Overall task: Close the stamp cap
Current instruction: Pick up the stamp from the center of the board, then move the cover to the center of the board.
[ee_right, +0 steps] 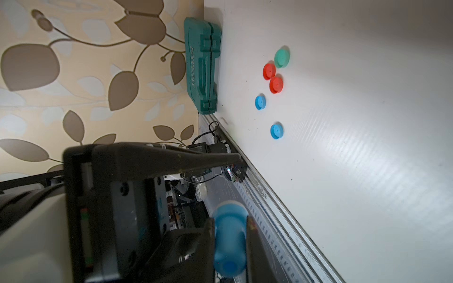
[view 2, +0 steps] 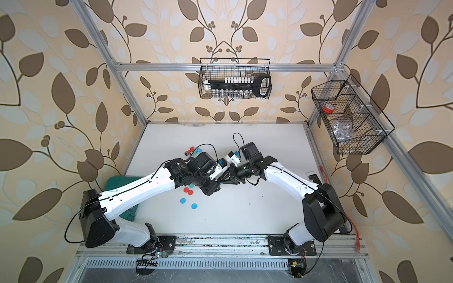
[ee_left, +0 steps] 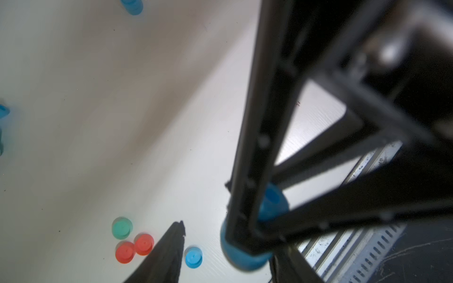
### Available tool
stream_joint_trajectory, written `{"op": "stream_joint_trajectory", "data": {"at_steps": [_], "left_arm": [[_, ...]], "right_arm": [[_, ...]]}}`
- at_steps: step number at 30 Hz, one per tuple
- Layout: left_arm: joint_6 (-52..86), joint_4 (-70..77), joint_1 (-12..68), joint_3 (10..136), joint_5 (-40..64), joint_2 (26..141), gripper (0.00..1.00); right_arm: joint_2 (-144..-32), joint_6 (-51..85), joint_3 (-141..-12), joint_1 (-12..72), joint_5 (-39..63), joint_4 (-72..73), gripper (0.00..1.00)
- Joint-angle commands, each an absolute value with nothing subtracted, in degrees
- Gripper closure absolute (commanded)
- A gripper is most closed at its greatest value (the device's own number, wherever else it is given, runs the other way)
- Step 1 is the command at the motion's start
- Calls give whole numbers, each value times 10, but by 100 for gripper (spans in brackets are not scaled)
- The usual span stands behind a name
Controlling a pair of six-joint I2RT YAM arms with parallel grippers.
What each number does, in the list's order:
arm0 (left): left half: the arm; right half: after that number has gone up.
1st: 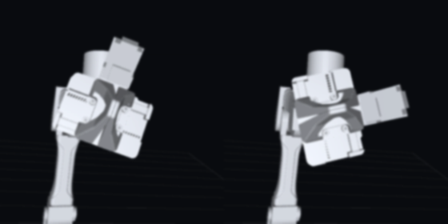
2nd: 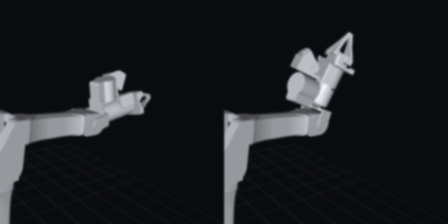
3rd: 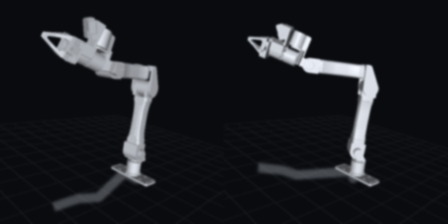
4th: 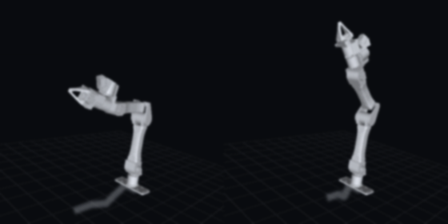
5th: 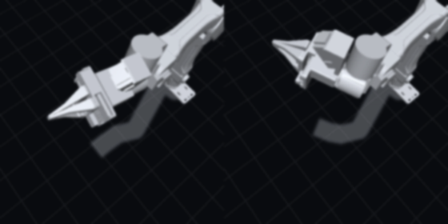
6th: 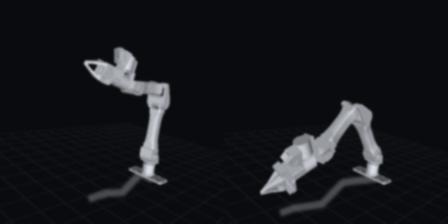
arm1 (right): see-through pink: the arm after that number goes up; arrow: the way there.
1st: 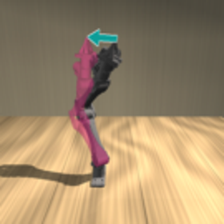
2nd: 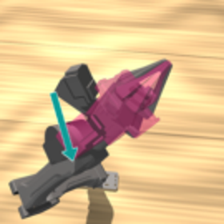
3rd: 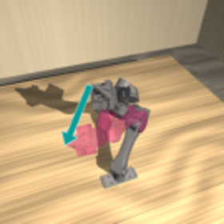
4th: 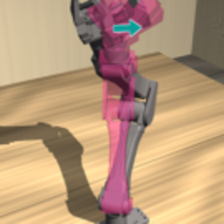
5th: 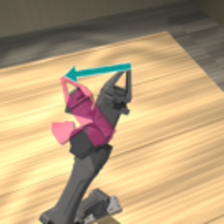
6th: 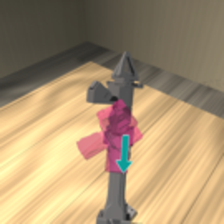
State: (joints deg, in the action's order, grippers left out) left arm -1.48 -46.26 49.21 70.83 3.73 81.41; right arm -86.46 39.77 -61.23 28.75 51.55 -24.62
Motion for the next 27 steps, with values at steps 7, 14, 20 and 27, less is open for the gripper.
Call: {"op": "stream_joint_trajectory", "data": {"at_steps": [7, 14, 20, 27], "left_arm": [[31, -517, 472, 683, -35, 756, 44], [118, -533, 362, 606, 69, 775, 70], [215, -470, 362, 523, 105, 750, 70], [277, -428, 370, 466, 126, 764, 71]], "right_arm": [[-884, 238, -708, 180, 378, -467, 94], [-858, 247, -683, 174, 371, -467, 93], [-843, 258, -640, 178, 384, -449, 93], [-845, 261, -630, 190, 385, -441, 93]]}}
